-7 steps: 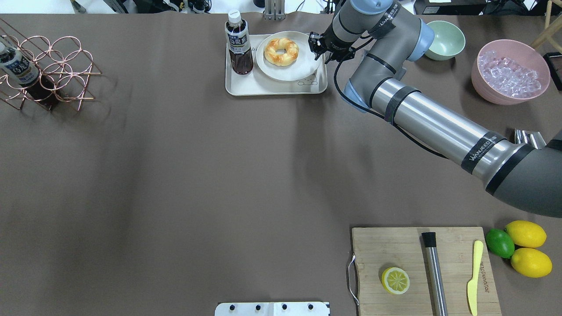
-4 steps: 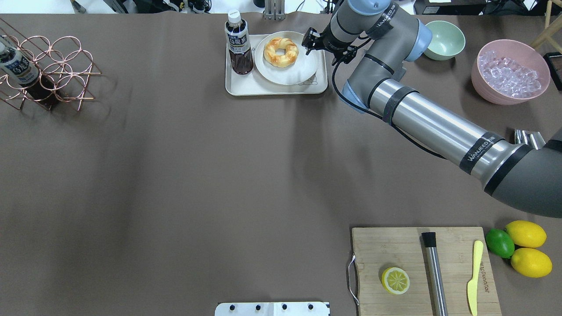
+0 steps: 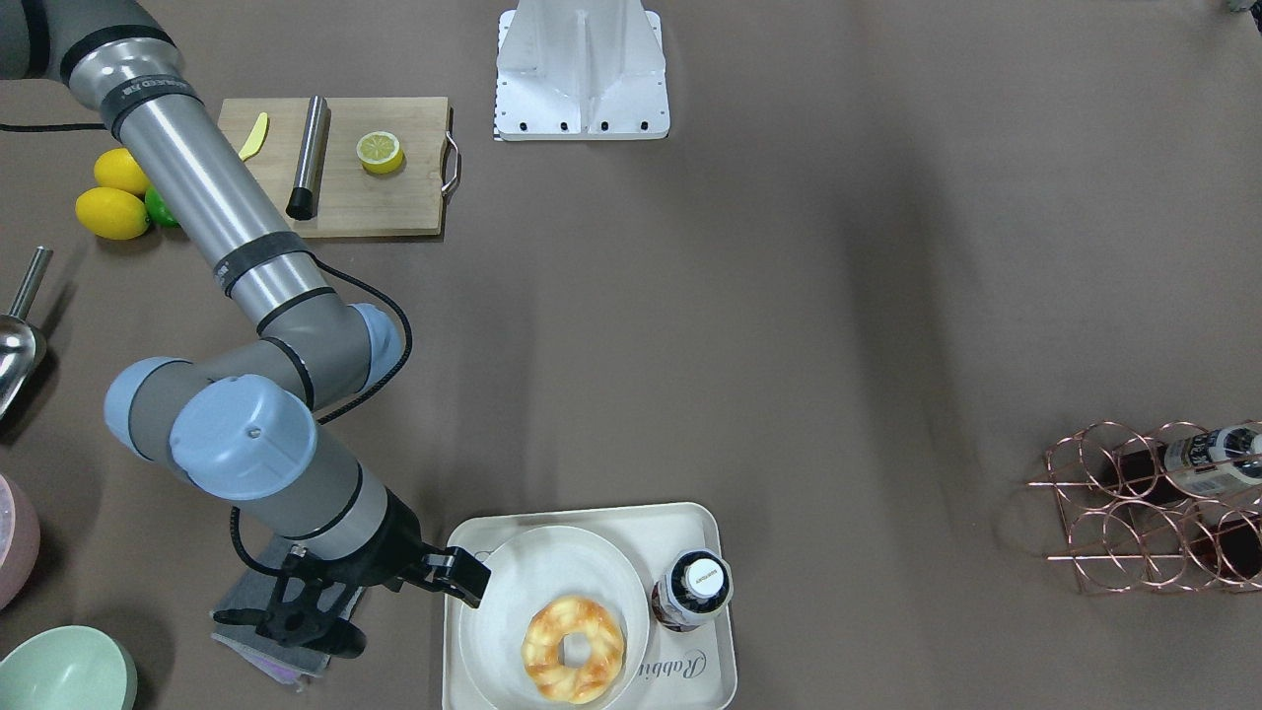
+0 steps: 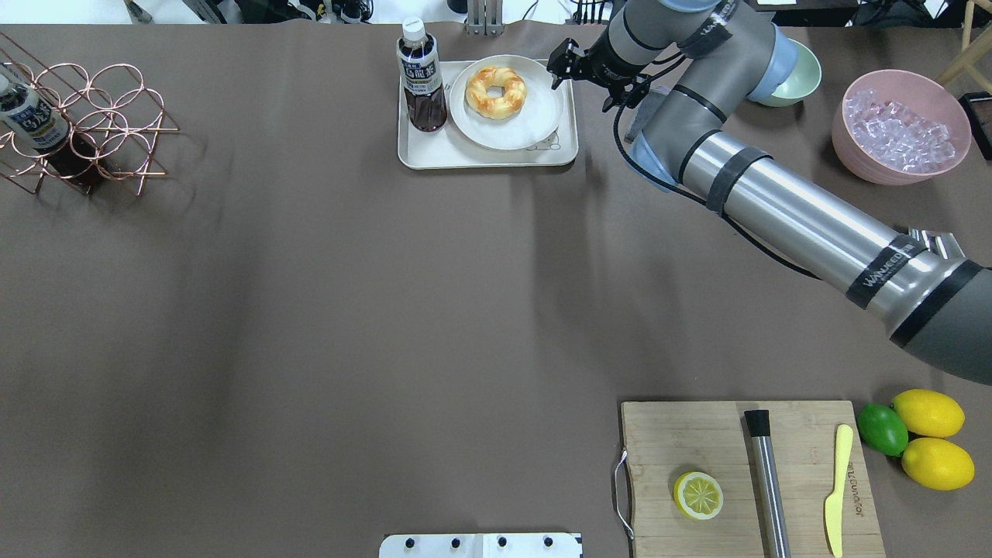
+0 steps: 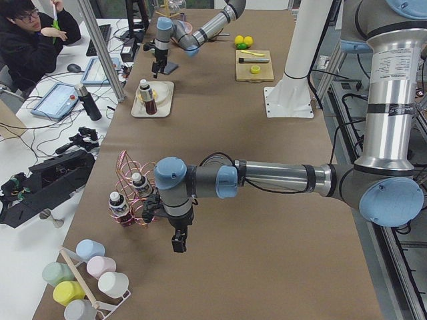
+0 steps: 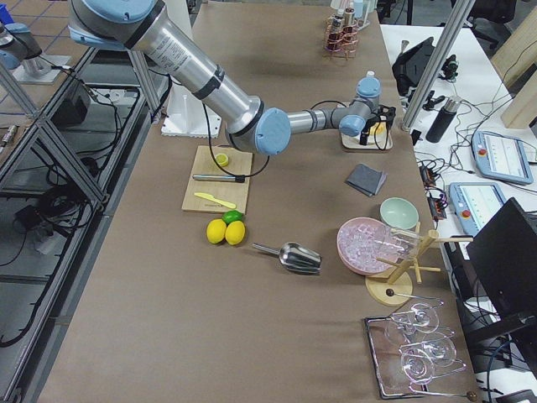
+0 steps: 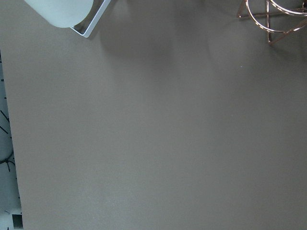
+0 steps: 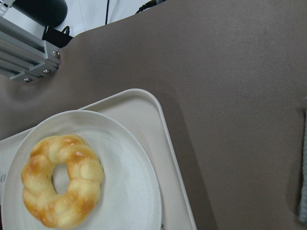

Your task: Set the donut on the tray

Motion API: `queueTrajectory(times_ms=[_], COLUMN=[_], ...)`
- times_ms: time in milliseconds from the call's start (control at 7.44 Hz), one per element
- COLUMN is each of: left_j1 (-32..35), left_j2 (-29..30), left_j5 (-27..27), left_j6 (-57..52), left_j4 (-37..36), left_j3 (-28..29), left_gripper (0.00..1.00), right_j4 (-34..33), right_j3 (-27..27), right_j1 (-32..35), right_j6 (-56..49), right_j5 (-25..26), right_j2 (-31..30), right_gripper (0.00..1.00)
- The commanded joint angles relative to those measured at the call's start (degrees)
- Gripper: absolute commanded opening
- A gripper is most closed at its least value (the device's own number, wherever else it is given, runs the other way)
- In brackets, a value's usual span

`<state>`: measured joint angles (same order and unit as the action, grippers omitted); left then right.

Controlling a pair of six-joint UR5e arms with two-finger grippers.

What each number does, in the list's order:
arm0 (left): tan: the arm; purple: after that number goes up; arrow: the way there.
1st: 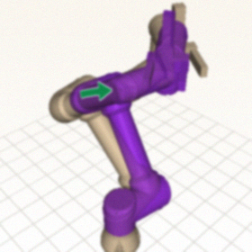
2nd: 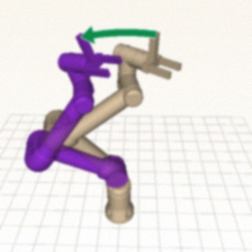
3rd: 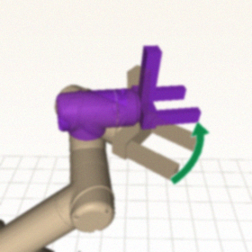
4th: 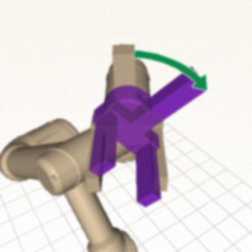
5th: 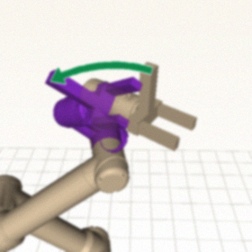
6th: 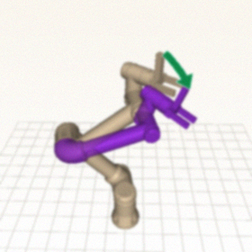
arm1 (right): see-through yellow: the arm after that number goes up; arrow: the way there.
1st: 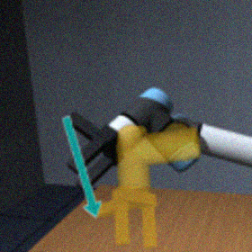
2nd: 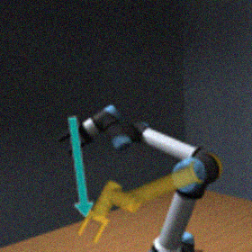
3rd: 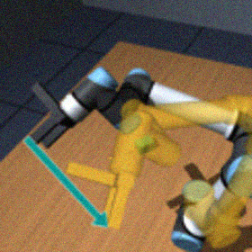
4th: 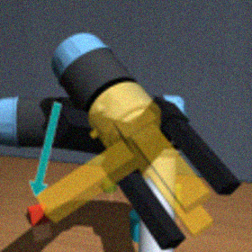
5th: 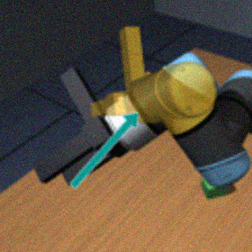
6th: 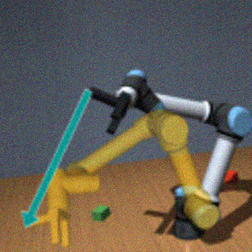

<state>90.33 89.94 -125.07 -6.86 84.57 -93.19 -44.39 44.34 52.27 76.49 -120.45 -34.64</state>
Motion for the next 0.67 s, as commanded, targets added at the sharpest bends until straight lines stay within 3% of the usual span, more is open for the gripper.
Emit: queueTrajectory(times_ms=[0, 269, 538], left_j1=[0.20, 0.46, 0.55], left_j2=[-0.37, -0.81, -0.90], left_j5=[0.09, 0.09, 0.09], left_j6=[0.00, -0.09, -0.17], left_j4=[-0.02, -0.02, -0.02], left_j3=[0.02, -0.15, -0.07], left_gripper=[0.98, 0.98, 0.98], right_j4=[-3.04, -12.35, -13.09], right_j3=[10.37, 24.15, 29.89], right_j1=[3.09, 6.33, 9.85], right_j6=[-0.28, -2.64, -14.74], right_j5=[-7.84, -9.79, -13.47], right_j2=[-5.95, -12.88, -21.04], right_gripper=[0.99, 0.99, 1.00])
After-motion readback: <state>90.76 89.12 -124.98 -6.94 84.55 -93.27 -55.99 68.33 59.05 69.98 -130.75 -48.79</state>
